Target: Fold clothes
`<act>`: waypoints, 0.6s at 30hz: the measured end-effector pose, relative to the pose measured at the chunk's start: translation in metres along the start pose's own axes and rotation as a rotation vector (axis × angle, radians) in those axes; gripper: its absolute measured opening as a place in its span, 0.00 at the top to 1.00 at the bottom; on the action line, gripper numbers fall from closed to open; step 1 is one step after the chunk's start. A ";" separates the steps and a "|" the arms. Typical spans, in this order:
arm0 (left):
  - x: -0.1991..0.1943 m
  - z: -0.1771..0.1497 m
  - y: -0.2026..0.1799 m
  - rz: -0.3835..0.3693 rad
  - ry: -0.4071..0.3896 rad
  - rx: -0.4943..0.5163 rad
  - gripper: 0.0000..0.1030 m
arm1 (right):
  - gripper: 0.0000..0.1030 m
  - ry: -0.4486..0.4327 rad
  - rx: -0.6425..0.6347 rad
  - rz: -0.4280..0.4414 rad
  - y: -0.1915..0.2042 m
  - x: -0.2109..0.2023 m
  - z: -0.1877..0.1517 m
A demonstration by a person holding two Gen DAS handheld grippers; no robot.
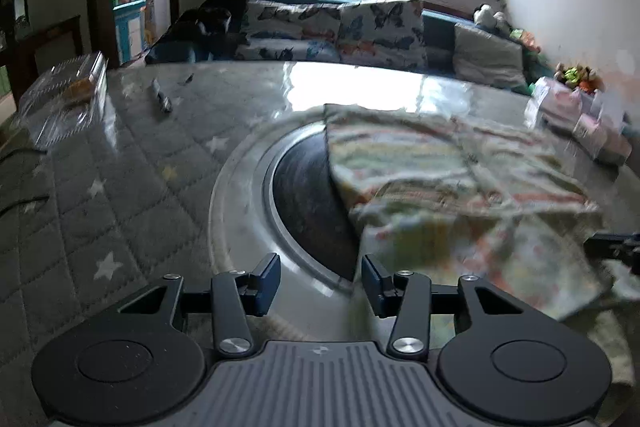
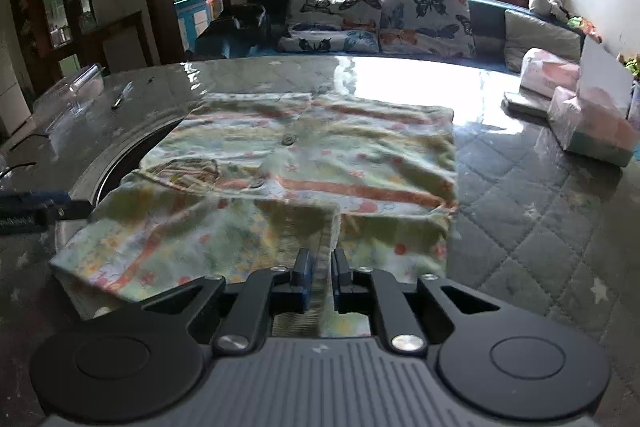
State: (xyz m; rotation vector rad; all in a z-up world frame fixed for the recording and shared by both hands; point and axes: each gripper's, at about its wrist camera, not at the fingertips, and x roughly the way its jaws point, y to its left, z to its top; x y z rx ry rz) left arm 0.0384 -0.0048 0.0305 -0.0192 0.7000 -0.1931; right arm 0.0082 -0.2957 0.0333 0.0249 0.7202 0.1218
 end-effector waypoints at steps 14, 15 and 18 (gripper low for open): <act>0.048 0.023 -0.027 -0.127 0.042 0.031 0.74 | 0.88 0.034 -0.068 0.073 0.011 0.034 0.011; 0.051 0.021 -0.027 -0.122 0.046 0.034 0.74 | 0.87 0.042 -0.066 0.075 0.010 0.037 0.010; 0.054 0.020 -0.026 -0.121 0.040 0.052 0.75 | 0.83 0.052 -0.061 0.079 0.008 0.041 0.009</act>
